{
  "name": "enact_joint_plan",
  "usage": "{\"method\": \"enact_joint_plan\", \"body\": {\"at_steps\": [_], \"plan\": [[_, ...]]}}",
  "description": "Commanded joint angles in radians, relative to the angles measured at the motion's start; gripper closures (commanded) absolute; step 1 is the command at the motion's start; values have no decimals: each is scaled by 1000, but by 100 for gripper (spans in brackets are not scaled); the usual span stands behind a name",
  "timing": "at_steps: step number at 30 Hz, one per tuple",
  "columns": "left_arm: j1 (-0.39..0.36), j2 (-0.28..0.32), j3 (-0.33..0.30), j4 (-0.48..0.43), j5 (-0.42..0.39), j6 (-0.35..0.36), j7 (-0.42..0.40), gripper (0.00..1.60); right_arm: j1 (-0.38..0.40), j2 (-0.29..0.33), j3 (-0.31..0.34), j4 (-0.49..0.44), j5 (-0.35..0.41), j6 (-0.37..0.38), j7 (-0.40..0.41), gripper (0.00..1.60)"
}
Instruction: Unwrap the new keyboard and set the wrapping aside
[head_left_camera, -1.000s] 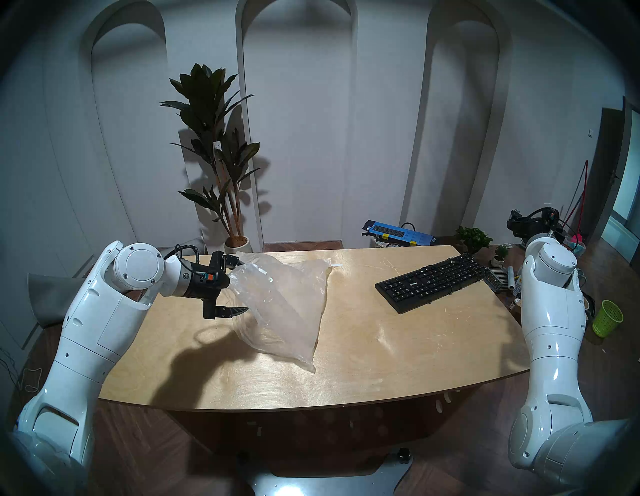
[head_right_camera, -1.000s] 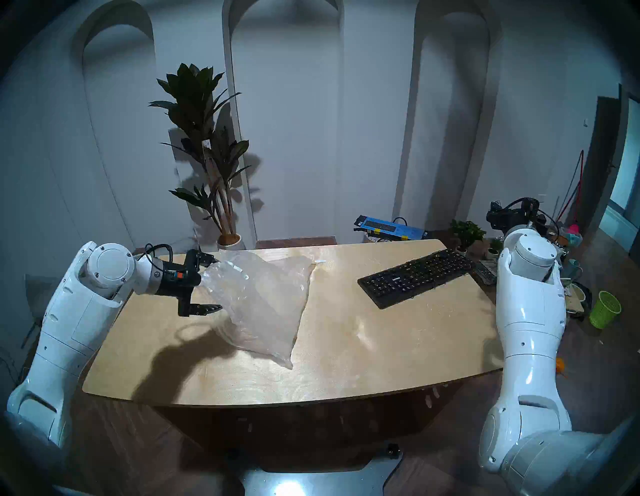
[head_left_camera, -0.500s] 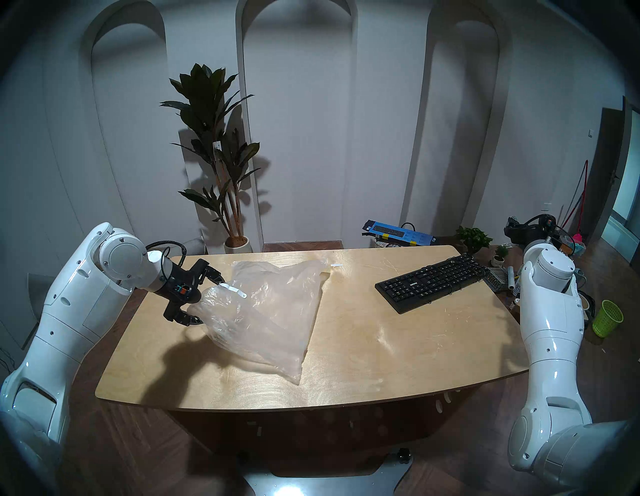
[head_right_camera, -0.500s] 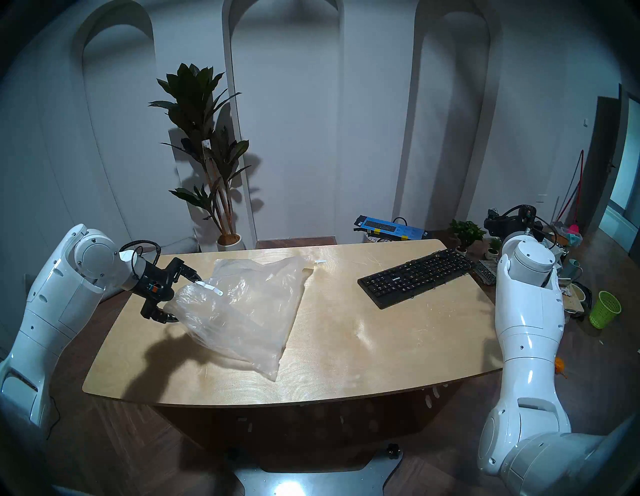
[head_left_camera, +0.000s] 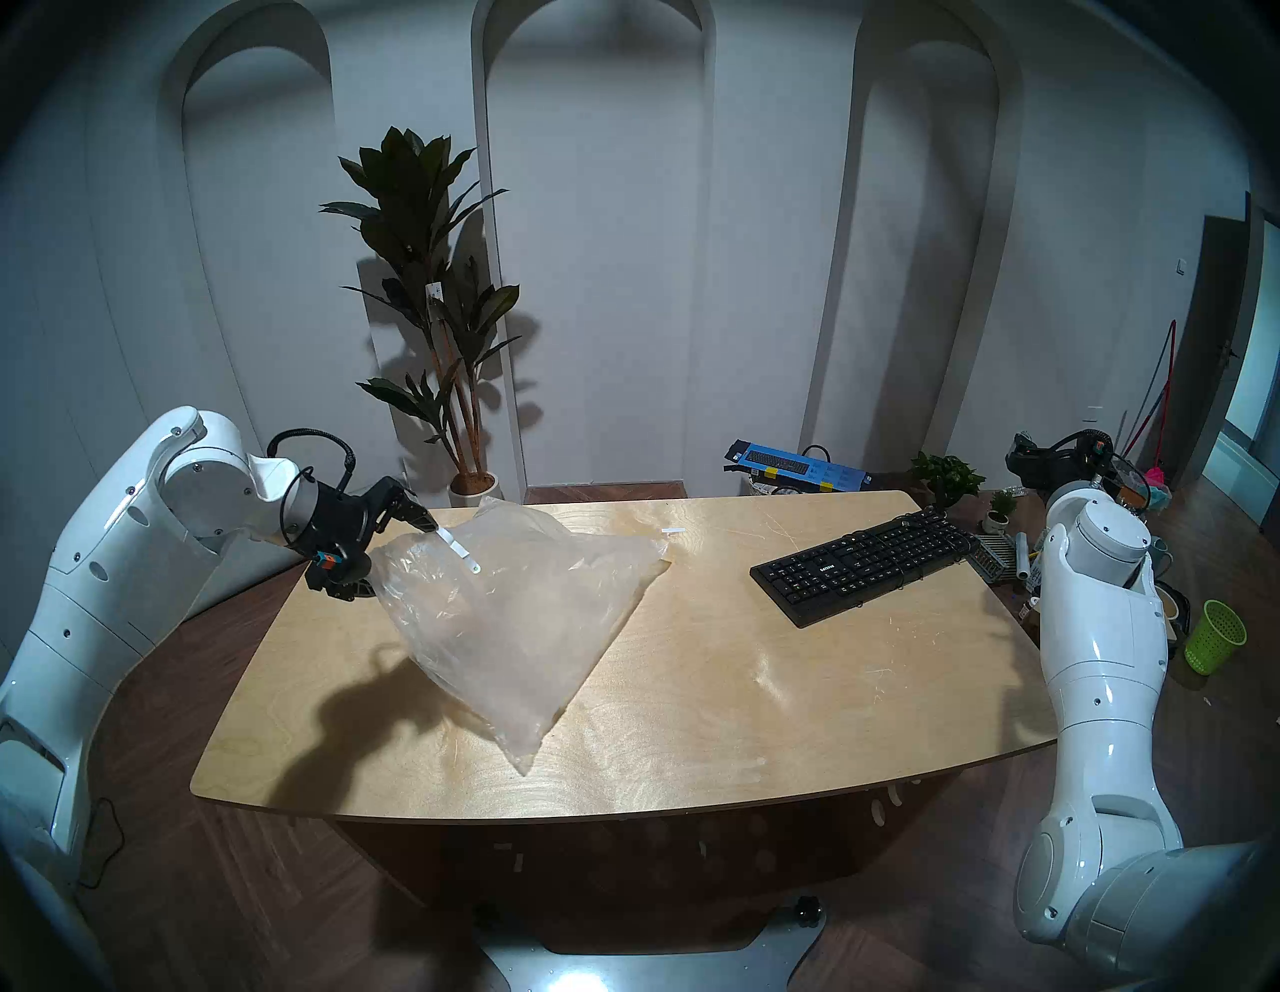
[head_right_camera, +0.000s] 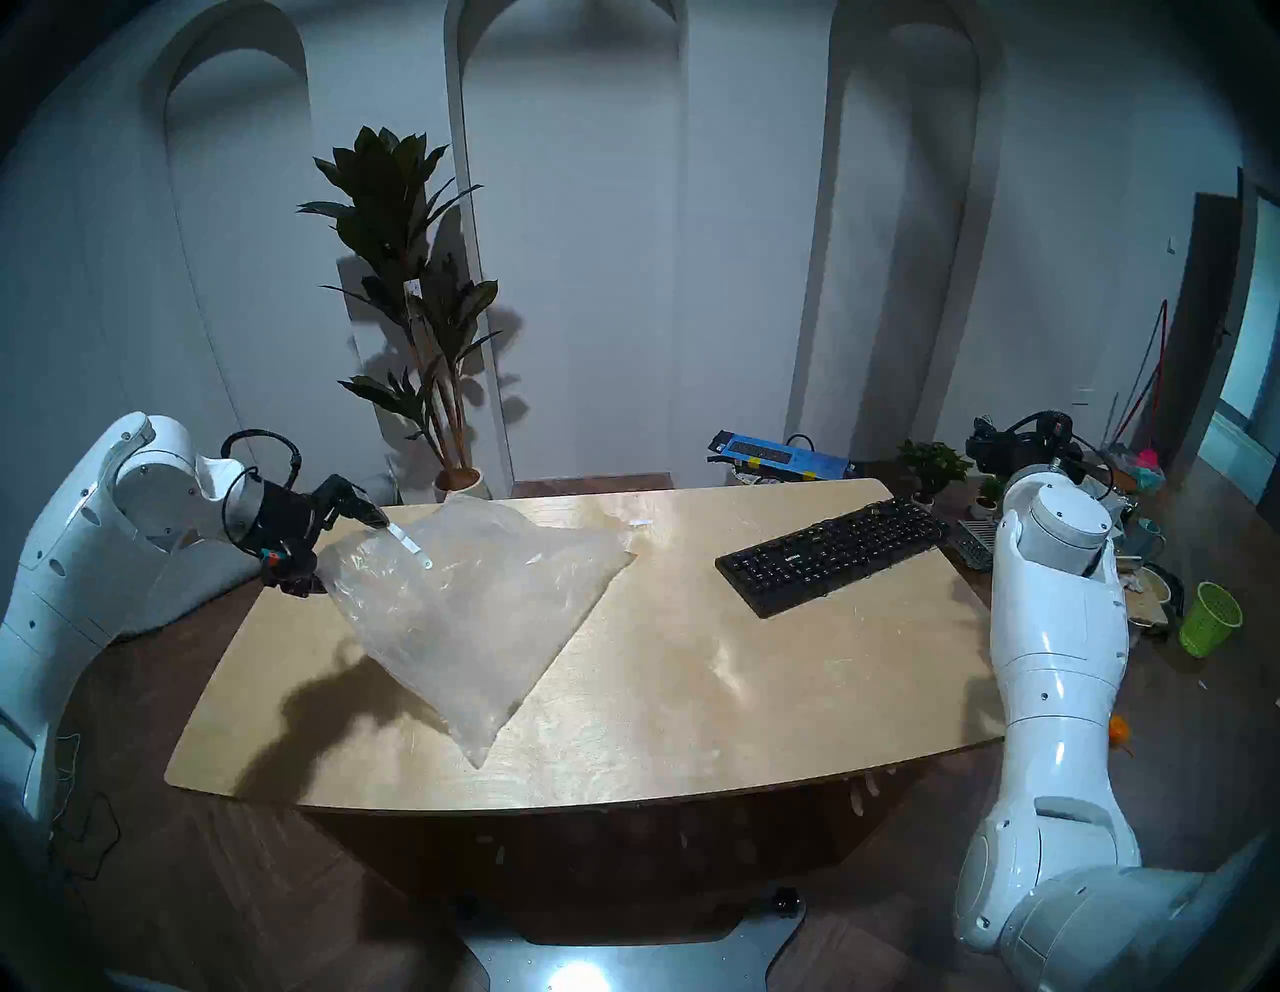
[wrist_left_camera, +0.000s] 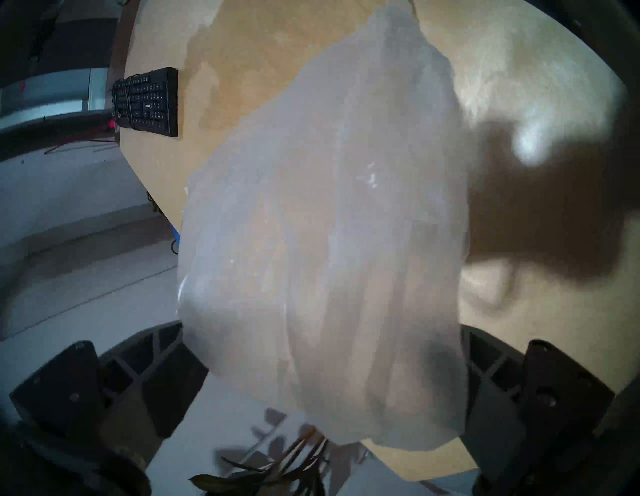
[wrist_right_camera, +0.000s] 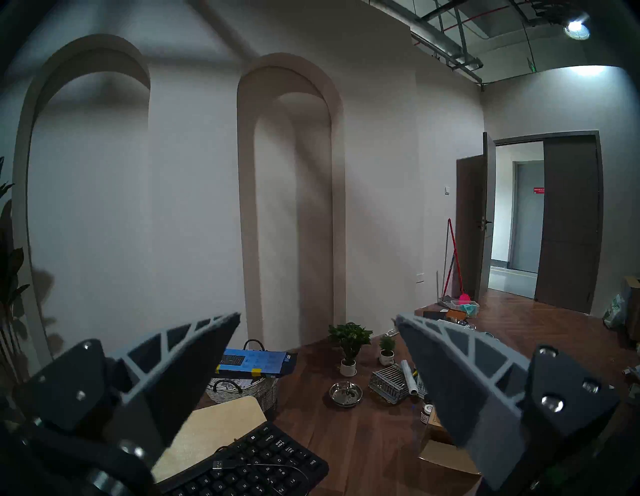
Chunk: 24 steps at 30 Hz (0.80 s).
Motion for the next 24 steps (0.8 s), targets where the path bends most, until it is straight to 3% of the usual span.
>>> {"method": "enact_joint_plan", "body": {"at_steps": [1, 5, 10, 18, 24], "plan": [[-79, 85, 39, 48, 90, -124, -72, 0, 3, 7, 14, -3, 6, -21, 2, 0], [-73, 112, 90, 108, 158, -168, 1, 0, 6, 9, 27, 7, 14, -27, 5, 0], [-69, 146, 152, 178, 245, -168, 70, 0, -1, 9, 41, 25, 21, -34, 10, 0], [-157, 178, 200, 234, 383, -168, 96, 0, 16, 12, 46, 47, 31, -49, 23, 0], [-195, 170, 228, 248, 505, -168, 90, 0, 17, 19, 56, 71, 38, -64, 32, 0]]}}
